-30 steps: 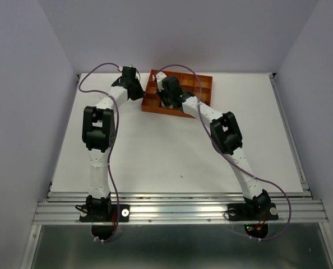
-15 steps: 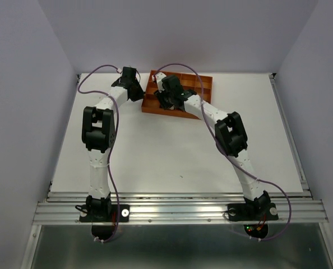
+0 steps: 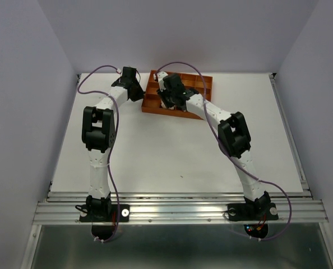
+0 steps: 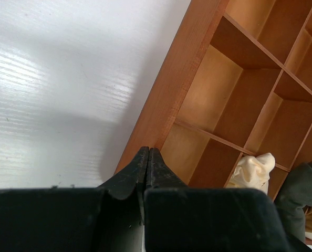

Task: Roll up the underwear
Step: Place the rolled underwear into the container

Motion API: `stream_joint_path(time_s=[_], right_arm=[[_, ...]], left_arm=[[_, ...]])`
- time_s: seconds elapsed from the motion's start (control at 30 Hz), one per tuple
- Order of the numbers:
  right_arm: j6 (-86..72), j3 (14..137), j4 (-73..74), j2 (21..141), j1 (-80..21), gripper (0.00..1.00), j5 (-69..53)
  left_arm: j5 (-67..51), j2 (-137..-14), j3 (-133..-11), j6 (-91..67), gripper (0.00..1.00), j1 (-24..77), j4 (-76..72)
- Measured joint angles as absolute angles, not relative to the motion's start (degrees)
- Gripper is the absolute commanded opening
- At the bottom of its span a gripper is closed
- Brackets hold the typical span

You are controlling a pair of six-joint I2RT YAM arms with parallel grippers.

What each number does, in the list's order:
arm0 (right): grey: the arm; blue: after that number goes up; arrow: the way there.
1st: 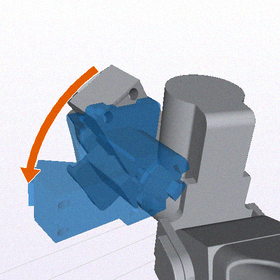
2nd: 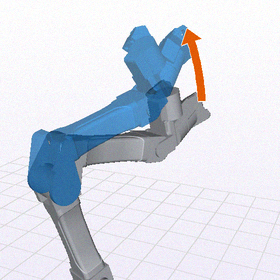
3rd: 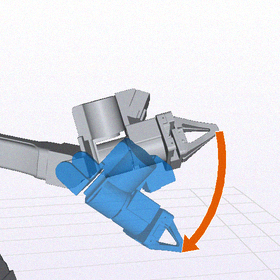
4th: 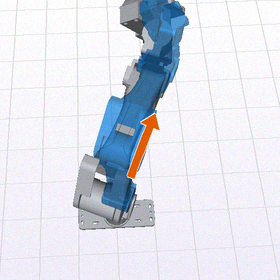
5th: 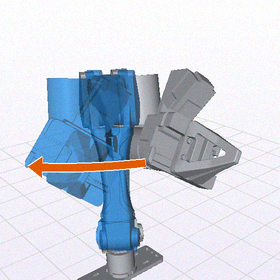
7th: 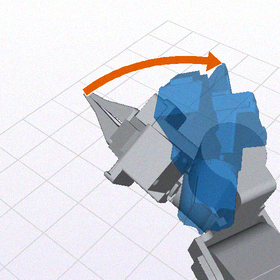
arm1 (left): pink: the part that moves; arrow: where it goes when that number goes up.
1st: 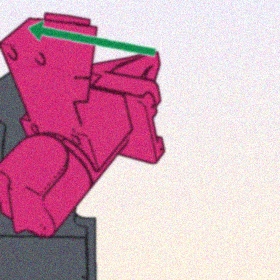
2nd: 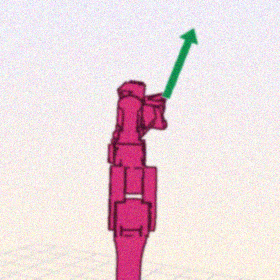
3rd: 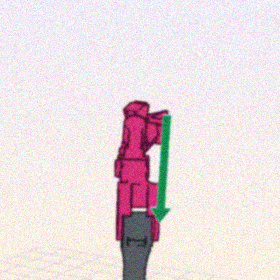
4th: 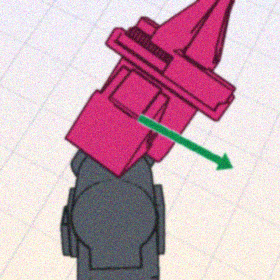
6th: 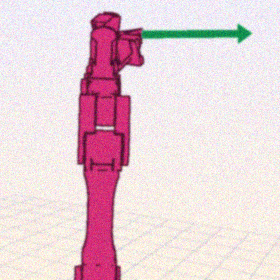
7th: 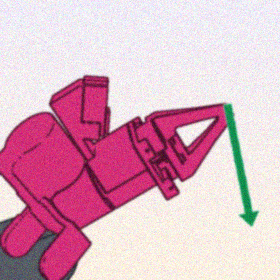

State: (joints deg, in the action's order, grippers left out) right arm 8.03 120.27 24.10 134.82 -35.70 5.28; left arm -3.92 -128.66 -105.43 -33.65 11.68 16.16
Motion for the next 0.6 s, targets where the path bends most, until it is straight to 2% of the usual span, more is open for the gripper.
stream_joint_path(time_s=[0.1, 0.33, 0.47, 0.6], right_arm=[[7.7, 119.9, 24.0, 135.2, -35.7, 0.24, 6.8], [6.1, 114.7, 20.7, 135.2, -35.7, 0.17, 8.3], [4.6, 110.8, 17.3, 133.6, -35.7, 0.1, 8.6], [2.7, 107.4, 14.1, 132.2, -35.7, 0.08, 9.2]], left_arm=[[-3.7, -128.7, -105.4, -33.8, 0.0, 11.7, 16.2], [-3.0, -128.6, -105.4, -34.4, 0.0, 11.8, 16.3], [-2.8, -128.6, -105.4, -34.6, 0.0, 11.8, 16.4], [-2.8, -128.6, -105.4, -34.9, 0.0, 11.8, 16.4]])
